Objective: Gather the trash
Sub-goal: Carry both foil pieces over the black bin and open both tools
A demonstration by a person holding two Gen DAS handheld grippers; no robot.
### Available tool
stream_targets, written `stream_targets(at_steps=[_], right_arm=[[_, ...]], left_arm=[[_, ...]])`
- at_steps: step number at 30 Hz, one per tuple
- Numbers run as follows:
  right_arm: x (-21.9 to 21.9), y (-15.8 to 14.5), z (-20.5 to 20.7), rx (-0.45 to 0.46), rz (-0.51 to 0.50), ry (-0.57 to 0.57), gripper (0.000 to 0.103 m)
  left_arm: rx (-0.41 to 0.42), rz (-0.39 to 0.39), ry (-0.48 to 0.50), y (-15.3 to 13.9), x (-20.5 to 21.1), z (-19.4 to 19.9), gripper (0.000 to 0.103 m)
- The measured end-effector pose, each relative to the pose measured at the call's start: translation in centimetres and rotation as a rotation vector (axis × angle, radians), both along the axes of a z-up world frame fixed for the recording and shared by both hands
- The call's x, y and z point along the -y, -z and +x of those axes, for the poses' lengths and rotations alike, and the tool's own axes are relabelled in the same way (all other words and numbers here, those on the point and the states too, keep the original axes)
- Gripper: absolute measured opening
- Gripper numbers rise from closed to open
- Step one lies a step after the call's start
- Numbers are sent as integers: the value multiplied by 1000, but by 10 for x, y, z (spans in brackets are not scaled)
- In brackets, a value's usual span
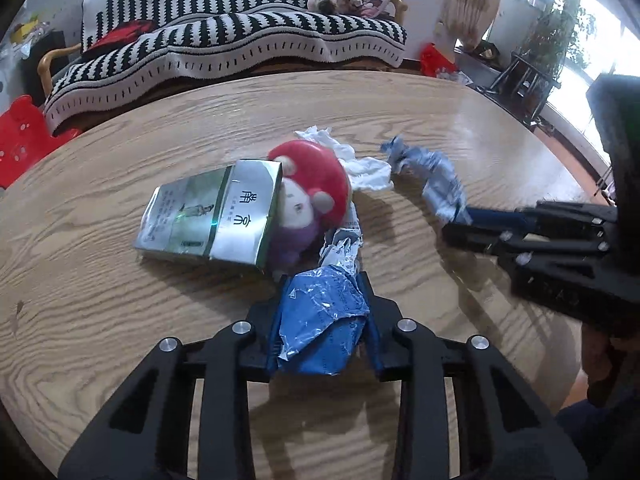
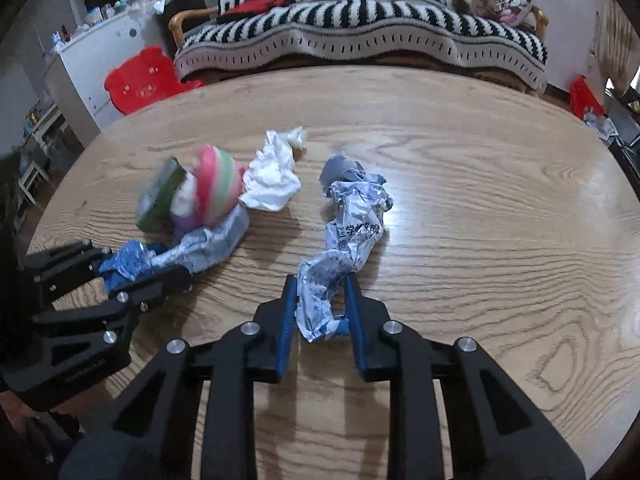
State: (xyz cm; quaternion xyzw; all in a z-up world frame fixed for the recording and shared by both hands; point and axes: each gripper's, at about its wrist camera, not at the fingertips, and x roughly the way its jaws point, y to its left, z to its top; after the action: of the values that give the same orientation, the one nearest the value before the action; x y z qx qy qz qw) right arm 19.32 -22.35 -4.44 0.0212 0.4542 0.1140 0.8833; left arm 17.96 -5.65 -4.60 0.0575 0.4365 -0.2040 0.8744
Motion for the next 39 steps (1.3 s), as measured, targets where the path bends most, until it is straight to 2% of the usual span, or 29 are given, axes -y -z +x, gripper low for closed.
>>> stream_targets(at_steps=[8, 11, 14, 19, 21, 23, 26, 31, 36, 39], right_arm=[[6, -23, -36, 36, 15, -34, 24], [7, -26, -58, 25, 29, -50, 24], [5, -32, -92, 17, 56, -74, 24], [-5, -40, -150, 32, 55, -123, 24], [-6, -39, -174, 35, 58, -146, 24], [-3, -35, -202, 27, 62, -167, 24], [-2, -21, -230, -10, 67, -183, 24], [-11, 7, -268, -87, 56, -217, 24], [-17, 34, -279, -167, 21, -238, 24], [-18, 40, -279, -186, 19, -238, 24]], left_arm=[[55, 24, -12, -28, -8, -56, 31], [35, 32, -37, -34, -12, -78, 31], [5, 25, -55, -38, -18, -103, 31], [19, 27, -71, -44, -24, -144, 31], [1, 10, -74, -42, -29, -163, 31], [-8, 0, -66, -39, -33, -184, 31], [-11, 30, -41, -25, -35, -217, 31], [-86, 34, 12, 6, -37, -250, 31], [-165, 54, 31, 35, -34, -260, 31], [-195, 62, 13, 51, -35, -257, 31]])
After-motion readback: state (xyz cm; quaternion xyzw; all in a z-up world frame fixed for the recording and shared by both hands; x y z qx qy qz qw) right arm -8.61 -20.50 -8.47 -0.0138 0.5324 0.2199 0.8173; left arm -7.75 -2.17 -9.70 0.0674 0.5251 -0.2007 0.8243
